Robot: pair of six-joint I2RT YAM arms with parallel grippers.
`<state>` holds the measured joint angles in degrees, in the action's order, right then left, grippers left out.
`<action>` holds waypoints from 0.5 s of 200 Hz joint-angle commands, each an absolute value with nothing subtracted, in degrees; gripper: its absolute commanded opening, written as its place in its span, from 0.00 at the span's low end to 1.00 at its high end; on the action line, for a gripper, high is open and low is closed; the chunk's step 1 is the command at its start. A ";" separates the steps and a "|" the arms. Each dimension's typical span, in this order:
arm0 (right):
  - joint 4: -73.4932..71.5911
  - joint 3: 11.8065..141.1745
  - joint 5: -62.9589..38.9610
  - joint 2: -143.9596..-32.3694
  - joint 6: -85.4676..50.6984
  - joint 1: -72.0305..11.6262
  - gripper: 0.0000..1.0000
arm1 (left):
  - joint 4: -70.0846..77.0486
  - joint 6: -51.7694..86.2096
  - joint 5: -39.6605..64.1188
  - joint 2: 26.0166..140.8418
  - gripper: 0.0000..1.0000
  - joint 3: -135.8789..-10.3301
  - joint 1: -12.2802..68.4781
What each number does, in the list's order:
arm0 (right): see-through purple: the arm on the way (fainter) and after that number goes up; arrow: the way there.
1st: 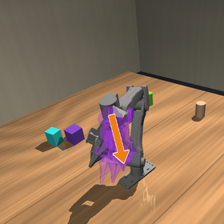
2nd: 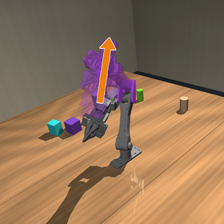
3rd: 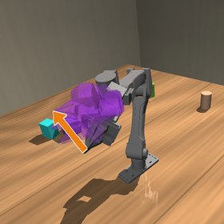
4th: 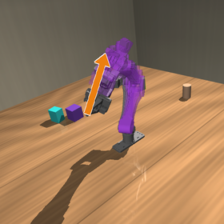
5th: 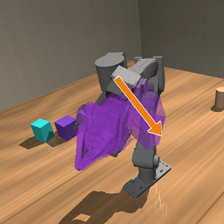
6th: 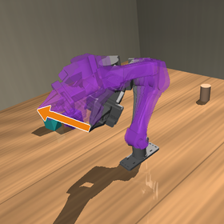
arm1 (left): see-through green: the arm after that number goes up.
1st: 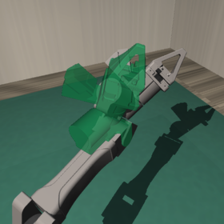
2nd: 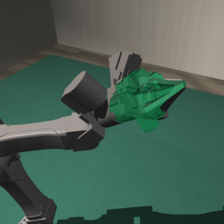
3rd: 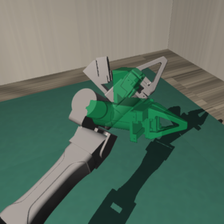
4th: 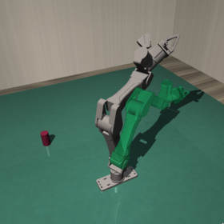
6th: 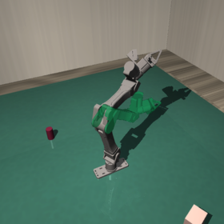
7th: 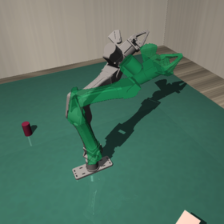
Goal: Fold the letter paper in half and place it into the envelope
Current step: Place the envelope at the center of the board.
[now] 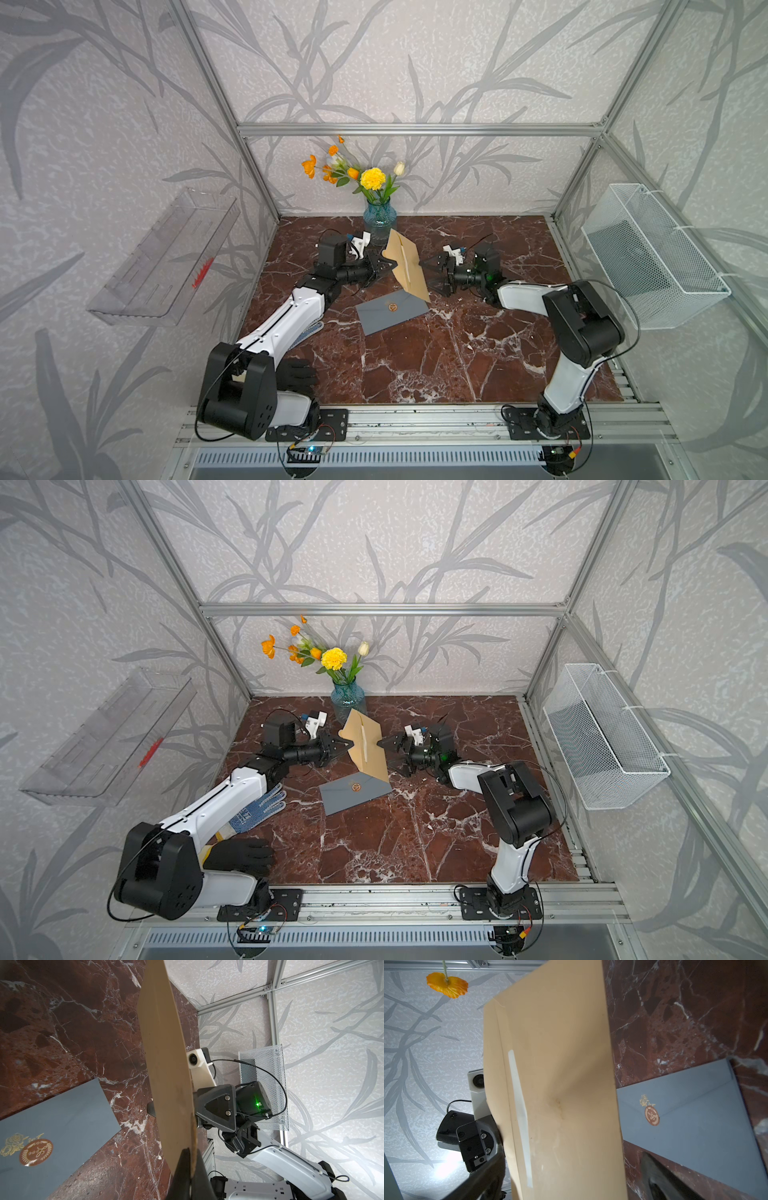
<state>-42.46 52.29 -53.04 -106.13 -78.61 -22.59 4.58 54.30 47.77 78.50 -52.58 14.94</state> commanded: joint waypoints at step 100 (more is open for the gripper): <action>-58.15 52.59 -56.18 -107.53 -87.71 -22.50 0.42 | -3.53 46.88 46.79 79.52 0.00 -53.93 14.70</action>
<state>-64.40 52.10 -52.99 -113.19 -93.89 -22.20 4.82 53.39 47.81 78.54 -51.77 14.57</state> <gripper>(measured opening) 0.484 0.048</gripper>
